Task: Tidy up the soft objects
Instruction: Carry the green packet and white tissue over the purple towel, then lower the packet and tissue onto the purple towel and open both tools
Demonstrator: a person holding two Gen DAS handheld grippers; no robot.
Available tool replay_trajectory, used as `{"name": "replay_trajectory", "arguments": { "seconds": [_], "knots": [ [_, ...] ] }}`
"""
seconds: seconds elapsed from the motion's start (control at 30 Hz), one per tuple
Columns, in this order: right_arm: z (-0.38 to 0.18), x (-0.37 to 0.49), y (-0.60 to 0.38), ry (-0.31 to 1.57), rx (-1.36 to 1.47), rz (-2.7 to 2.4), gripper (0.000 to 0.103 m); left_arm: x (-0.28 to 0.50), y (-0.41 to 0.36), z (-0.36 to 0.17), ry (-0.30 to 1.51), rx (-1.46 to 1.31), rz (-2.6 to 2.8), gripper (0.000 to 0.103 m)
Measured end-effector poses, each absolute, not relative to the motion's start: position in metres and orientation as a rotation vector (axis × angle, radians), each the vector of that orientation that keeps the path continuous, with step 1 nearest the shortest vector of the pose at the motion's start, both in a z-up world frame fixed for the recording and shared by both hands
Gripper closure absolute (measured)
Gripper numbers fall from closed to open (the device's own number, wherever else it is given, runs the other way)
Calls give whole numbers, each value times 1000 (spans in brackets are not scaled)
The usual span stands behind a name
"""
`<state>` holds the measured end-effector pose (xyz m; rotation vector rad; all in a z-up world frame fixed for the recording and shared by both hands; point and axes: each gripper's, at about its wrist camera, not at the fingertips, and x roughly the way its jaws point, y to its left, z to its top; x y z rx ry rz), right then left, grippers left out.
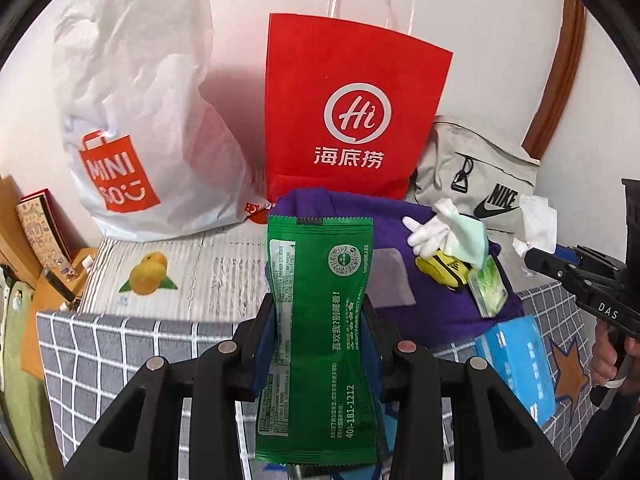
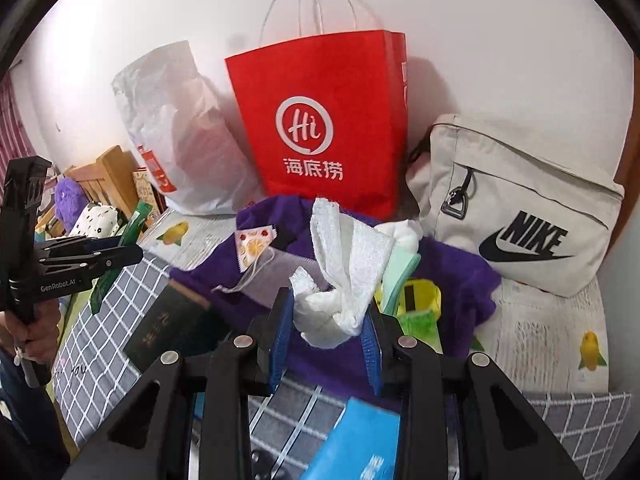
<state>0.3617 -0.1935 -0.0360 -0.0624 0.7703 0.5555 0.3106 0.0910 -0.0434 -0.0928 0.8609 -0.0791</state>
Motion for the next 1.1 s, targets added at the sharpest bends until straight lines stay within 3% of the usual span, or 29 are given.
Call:
{"name": "replay_trajectory", "arguments": {
  "seconds": [0.53, 1.1],
  "knots": [
    [-67, 424, -163, 846, -116, 631, 70, 407, 73, -61, 908, -116, -132, 67],
    [-113, 450, -162, 975, -145, 620, 69, 435, 59, -113, 1028, -128, -174, 67]
  ]
}}
